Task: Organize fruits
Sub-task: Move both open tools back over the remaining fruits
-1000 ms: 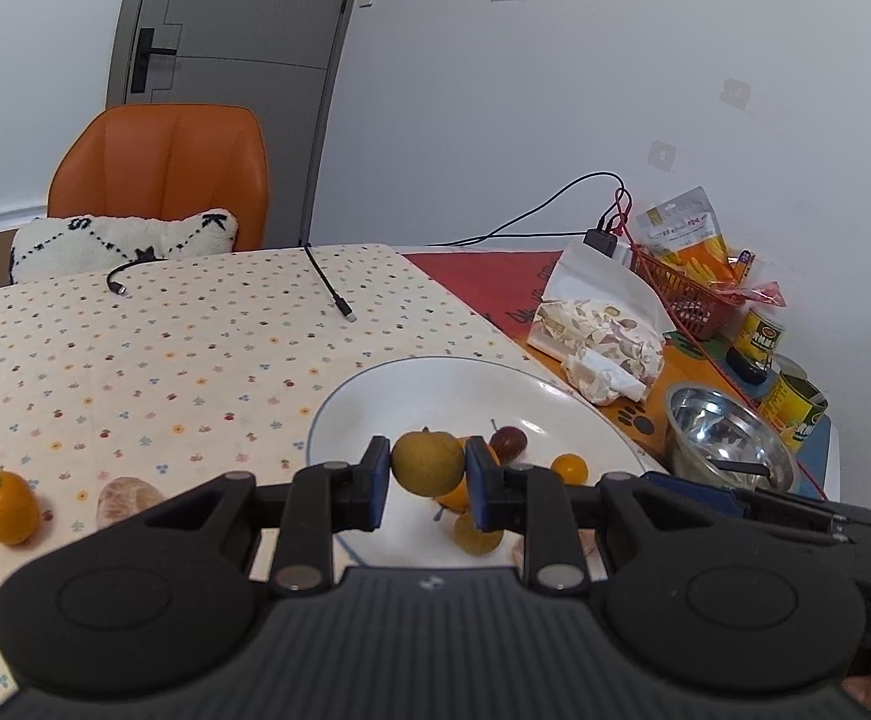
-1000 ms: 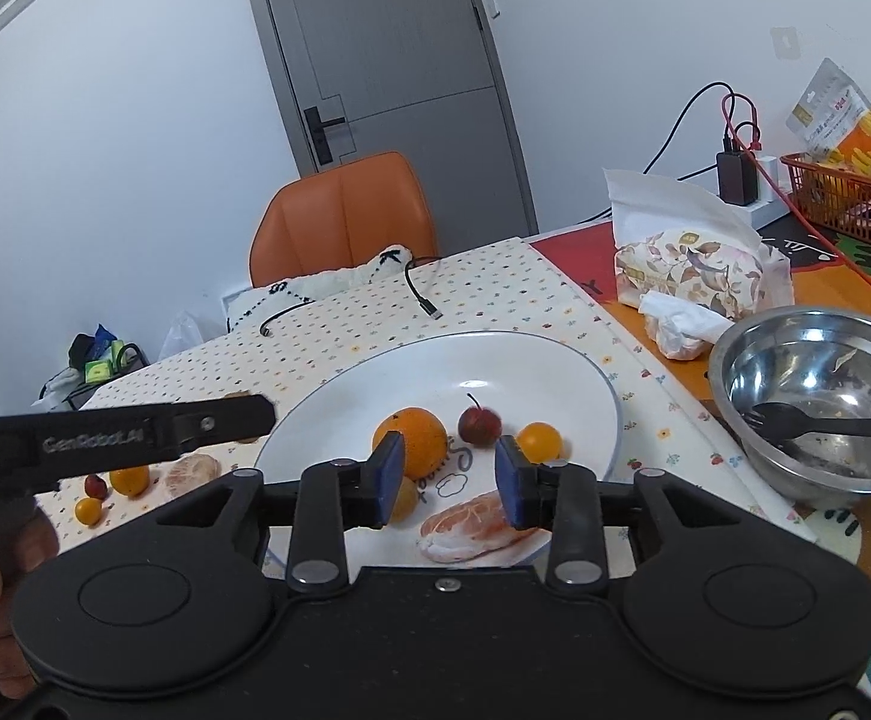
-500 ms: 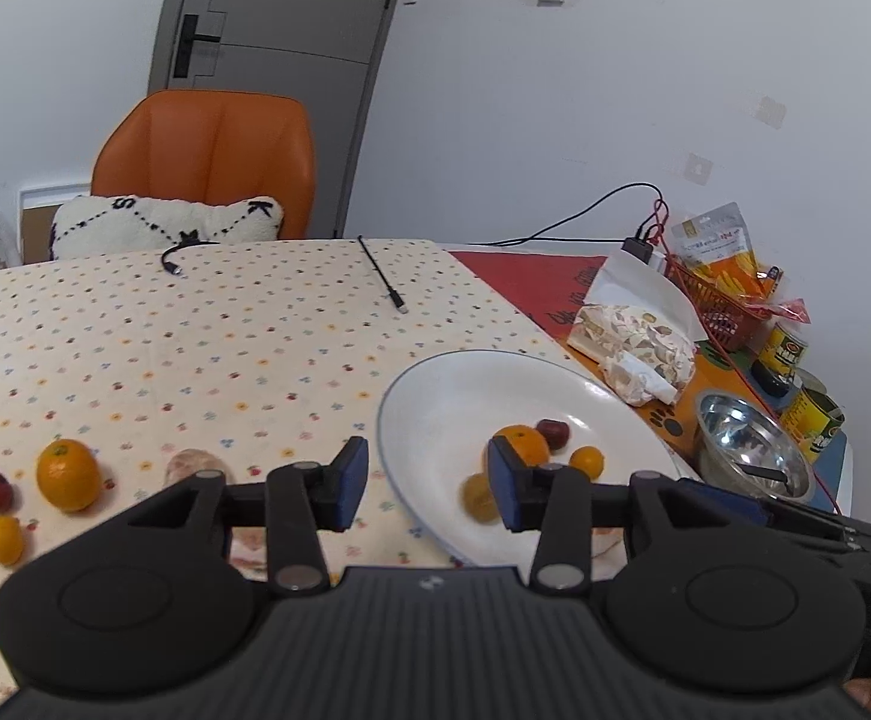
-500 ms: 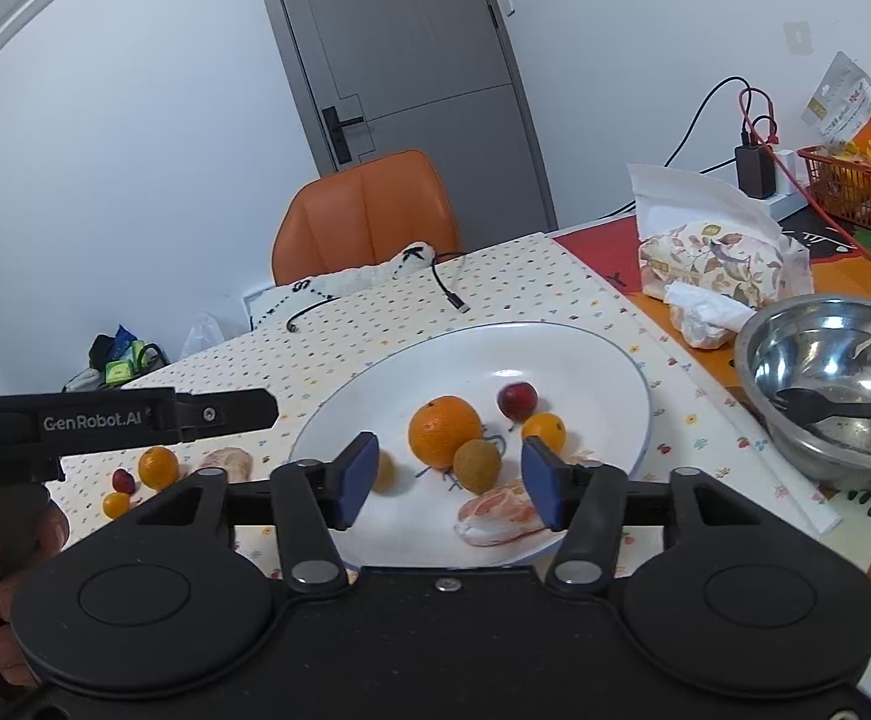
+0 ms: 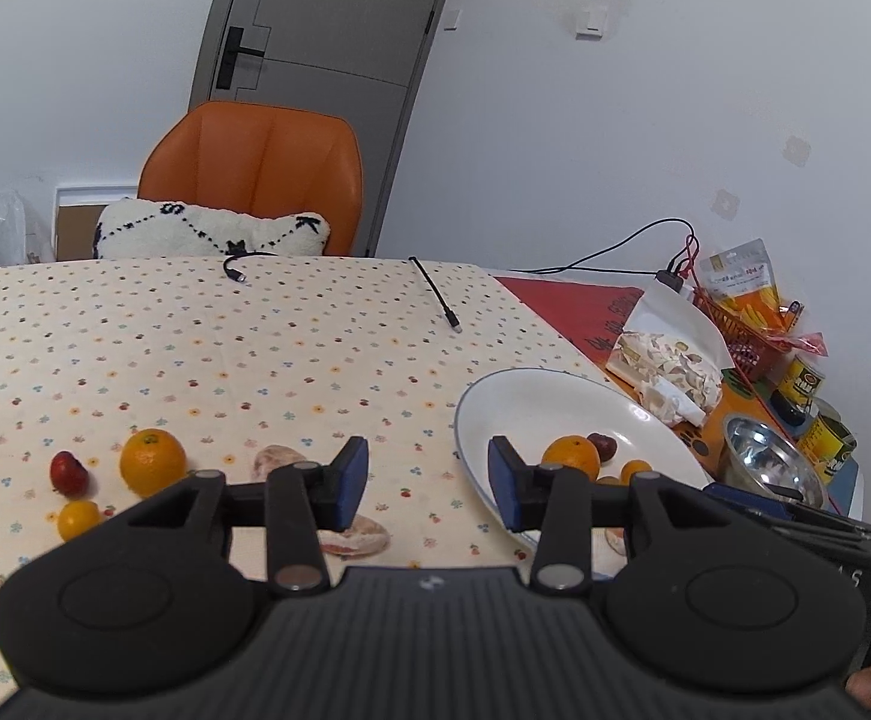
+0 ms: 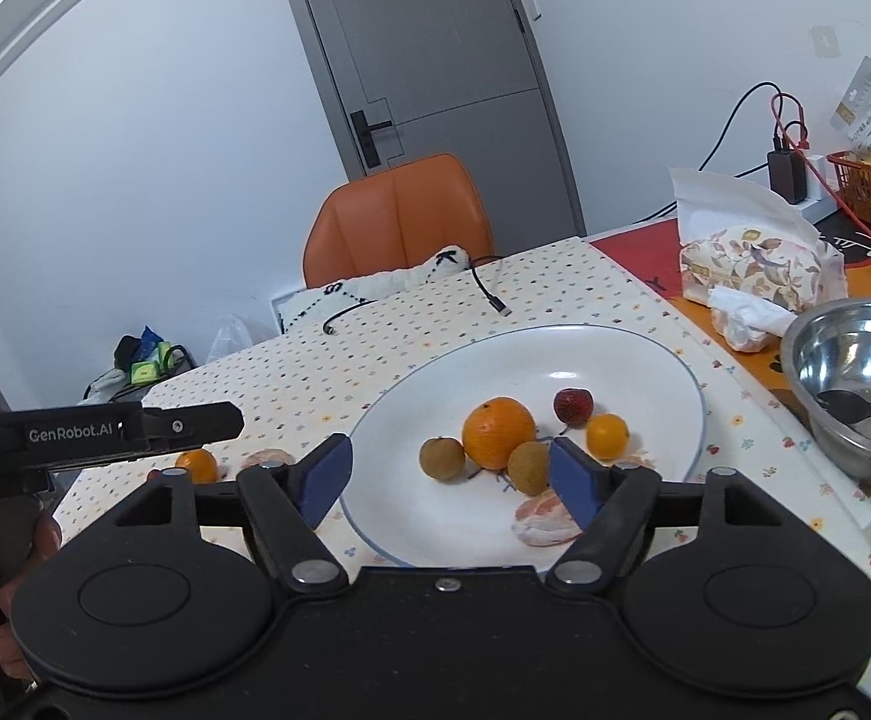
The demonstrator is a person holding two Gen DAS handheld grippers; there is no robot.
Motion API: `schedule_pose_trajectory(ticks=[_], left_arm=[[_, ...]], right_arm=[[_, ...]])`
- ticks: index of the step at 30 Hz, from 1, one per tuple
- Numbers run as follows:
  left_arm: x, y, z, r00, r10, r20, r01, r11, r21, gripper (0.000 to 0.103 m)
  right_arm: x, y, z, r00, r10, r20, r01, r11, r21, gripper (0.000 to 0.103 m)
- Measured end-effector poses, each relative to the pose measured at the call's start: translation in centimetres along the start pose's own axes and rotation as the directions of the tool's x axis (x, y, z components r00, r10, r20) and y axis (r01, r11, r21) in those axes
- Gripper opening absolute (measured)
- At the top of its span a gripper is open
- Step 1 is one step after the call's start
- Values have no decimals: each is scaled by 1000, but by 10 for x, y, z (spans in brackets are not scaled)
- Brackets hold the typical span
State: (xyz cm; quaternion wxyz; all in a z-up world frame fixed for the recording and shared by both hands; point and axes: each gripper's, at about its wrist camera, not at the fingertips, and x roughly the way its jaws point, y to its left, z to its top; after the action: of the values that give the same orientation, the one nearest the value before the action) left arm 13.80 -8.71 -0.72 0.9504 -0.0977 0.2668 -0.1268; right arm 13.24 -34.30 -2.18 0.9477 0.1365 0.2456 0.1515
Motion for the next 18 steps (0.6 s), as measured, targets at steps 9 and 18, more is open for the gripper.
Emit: schedule_pose_trajectory(ticks=[9,18], left_arm=[[-13,15,-3,1000,23,13,-23,1000,-17,42],[-25,35,-6,998,55,6,-55,998,-34,44]], right_arm=[[3,9,1,1000,24,1,-24,1000,-13,80],[4,20,0,999,46,9,-46,999,-28,93]])
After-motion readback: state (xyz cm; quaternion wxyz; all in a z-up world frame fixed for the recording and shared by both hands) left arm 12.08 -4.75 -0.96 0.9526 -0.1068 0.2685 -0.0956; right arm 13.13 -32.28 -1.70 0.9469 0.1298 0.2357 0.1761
